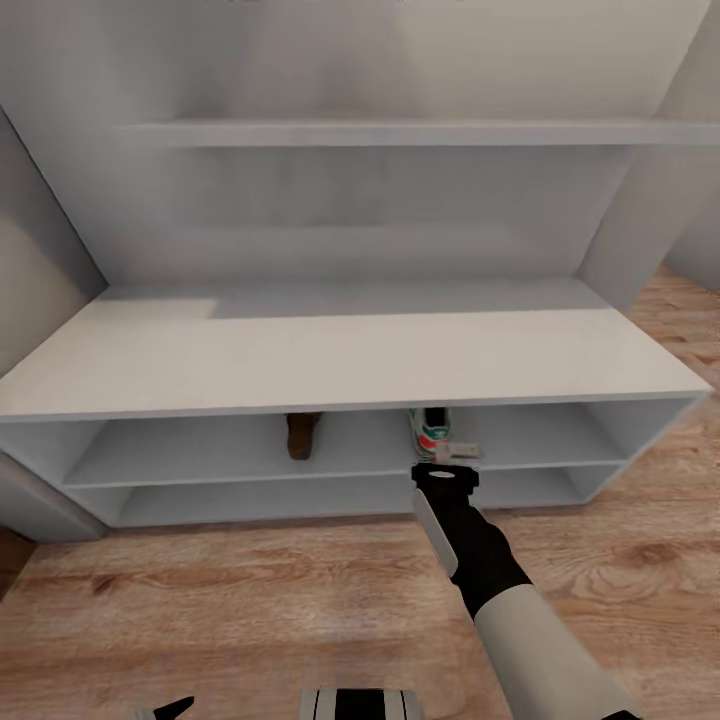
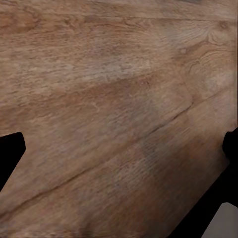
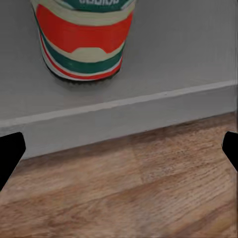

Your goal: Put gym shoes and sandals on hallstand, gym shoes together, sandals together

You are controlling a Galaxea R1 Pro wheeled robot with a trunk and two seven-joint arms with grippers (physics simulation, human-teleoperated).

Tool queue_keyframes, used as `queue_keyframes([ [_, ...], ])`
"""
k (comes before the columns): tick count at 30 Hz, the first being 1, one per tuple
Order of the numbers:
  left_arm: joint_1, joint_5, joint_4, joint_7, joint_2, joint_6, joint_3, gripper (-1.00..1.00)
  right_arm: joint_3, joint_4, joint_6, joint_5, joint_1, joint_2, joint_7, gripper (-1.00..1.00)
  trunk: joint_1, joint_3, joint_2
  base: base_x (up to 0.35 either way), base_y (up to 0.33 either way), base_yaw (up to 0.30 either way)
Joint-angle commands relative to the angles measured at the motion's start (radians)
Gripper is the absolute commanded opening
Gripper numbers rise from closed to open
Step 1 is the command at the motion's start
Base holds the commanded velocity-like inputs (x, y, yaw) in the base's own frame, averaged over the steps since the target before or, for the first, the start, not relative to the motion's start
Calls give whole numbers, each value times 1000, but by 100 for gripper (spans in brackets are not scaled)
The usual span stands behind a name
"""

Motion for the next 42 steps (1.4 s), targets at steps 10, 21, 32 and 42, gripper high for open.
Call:
queue_keyframes([
  [10,-1,-3,1,-5,0,-4,5,100,2,1,3,-8,0,0,-8,100,-1,-1,0,-336,0,0],
  [21,-1,-4,1,-3,0,-4,5,100,2,4,3,-8,1,0,-8,100,-1,-1,0,-336,0,0],
  [32,-1,-3,1,-6,0,-5,6,100,2,7,3,-8,1,0,-7,100,-1,-1,0,-162,0,0],
  [42,-1,-4,1,-3,0,-4,7,100,2,57,2,-9,4,0,4,100,-4,26,1,-4,0,0],
])
